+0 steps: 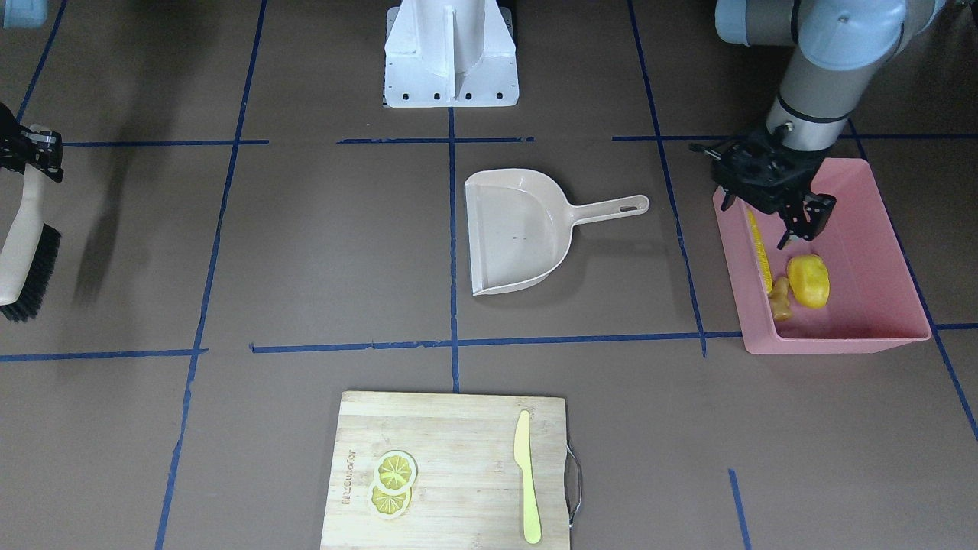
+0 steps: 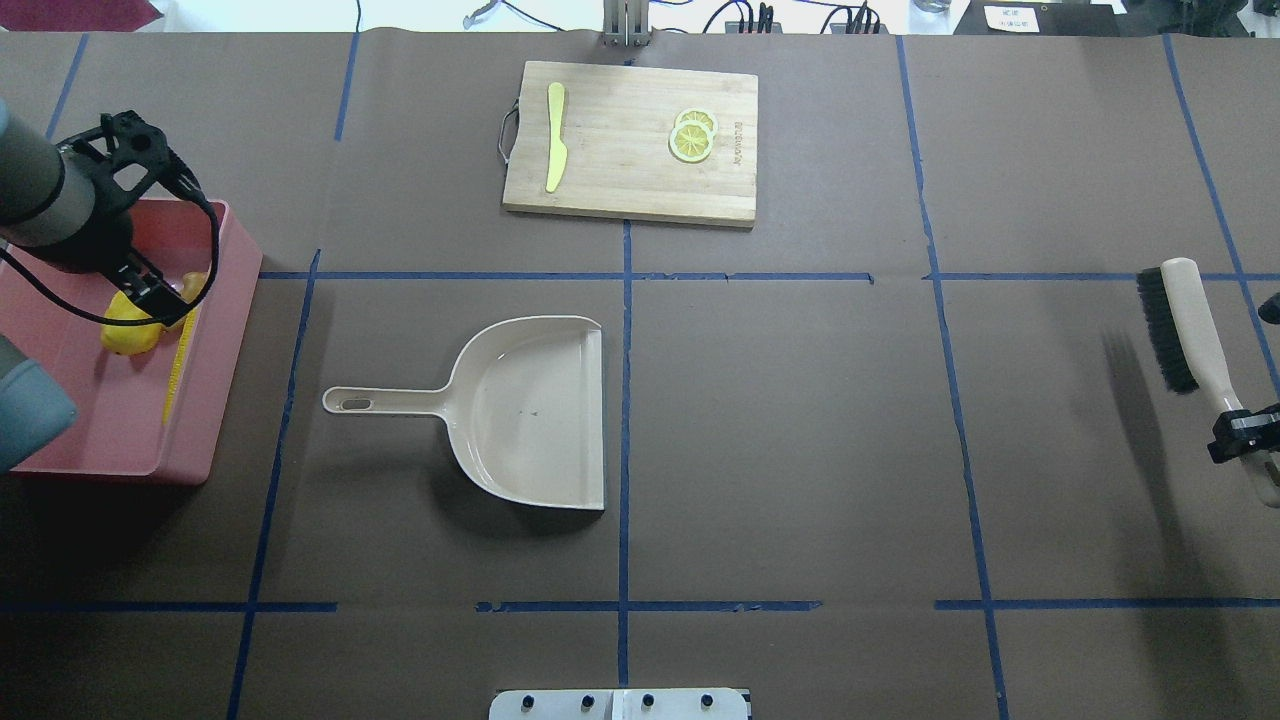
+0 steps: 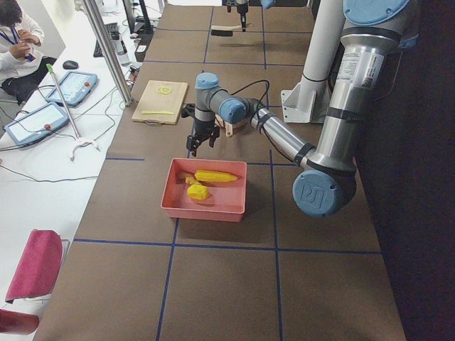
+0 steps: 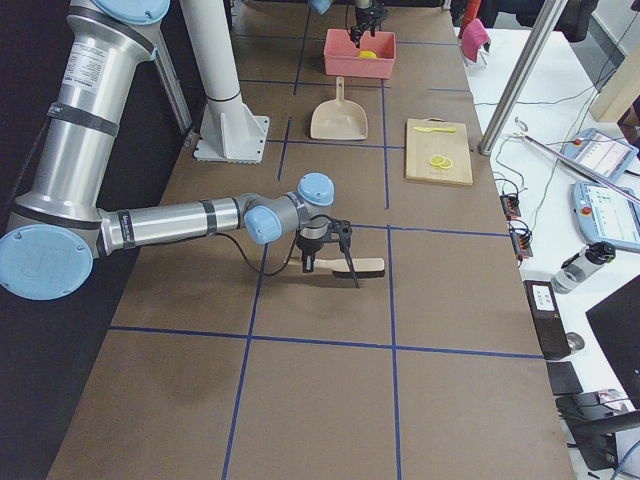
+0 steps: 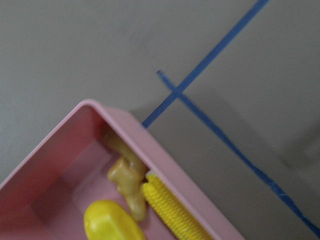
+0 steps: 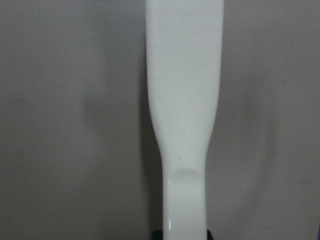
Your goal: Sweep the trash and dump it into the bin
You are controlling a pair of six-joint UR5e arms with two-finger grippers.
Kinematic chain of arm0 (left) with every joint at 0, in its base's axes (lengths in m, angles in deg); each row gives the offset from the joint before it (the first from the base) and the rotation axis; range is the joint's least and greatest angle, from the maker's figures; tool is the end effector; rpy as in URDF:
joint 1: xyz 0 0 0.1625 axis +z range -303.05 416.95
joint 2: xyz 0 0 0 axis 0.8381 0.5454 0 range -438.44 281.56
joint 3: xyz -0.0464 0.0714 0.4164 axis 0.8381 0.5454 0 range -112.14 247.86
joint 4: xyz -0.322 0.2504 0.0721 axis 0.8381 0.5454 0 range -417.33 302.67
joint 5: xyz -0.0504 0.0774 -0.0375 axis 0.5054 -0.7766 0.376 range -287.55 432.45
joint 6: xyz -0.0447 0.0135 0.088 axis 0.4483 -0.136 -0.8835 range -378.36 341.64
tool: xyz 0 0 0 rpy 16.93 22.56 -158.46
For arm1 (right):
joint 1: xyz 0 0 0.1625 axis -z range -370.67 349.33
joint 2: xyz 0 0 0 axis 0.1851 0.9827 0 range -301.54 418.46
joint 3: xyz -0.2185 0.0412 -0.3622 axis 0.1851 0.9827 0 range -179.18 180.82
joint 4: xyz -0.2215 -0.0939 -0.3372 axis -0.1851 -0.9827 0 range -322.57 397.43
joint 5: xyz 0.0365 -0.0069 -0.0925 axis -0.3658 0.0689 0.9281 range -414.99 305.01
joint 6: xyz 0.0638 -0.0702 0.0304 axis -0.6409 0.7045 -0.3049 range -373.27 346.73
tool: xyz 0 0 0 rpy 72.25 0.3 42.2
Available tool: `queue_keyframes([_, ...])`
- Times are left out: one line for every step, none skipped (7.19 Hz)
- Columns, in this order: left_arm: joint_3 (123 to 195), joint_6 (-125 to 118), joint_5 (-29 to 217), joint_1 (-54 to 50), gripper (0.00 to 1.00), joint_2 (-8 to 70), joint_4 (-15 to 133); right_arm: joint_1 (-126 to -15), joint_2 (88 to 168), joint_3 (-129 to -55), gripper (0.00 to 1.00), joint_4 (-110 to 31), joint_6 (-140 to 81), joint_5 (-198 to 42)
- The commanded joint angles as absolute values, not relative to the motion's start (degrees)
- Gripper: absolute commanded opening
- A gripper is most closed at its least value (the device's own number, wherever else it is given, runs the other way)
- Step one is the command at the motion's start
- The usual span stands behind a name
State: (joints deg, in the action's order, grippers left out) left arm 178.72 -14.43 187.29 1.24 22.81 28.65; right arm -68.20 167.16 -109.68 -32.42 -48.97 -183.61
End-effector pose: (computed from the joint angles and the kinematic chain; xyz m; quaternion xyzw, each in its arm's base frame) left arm 0.2319 -0.5022 0.4036 0.1557 0.2748 0.2984 0.9007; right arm -0.1425 -0.3564 0.5875 -0.0331 -0.3695 -0.0368 0.9279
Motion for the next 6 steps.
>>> queue_keyframes([177.0,-13.0,195.4,-3.9,1.00,22.1,28.7,-68.2,168.9,-102.4,0.02,-18.6,-51.9,-190.0])
queue_keyframes([177.0,-13.0,195.5,-4.0,1.00,22.1,28.7,-68.1,168.9,-102.1,0.03,-18.2,-52.5,-190.2])
queue_keyframes([176.9,-12.9,195.5,-4.0,1.00,22.1,28.7,-67.9,169.3,-102.2,0.05,-18.2,-52.5,-190.3])
queue_keyframes([176.7,-12.9,195.6,-4.0,1.00,22.2,28.7,-67.4,169.6,-102.2,0.07,-18.2,-52.5,-189.9])
queue_keyframes([176.7,-12.9,195.7,-4.0,1.00,22.2,28.7,-66.1,170.1,-102.0,0.10,-18.4,-52.5,-189.6])
queue_keyframes([176.7,-12.9,195.7,-3.9,1.00,22.2,28.7,-64.6,170.2,-102.0,0.15,-18.5,-52.5,-188.9])
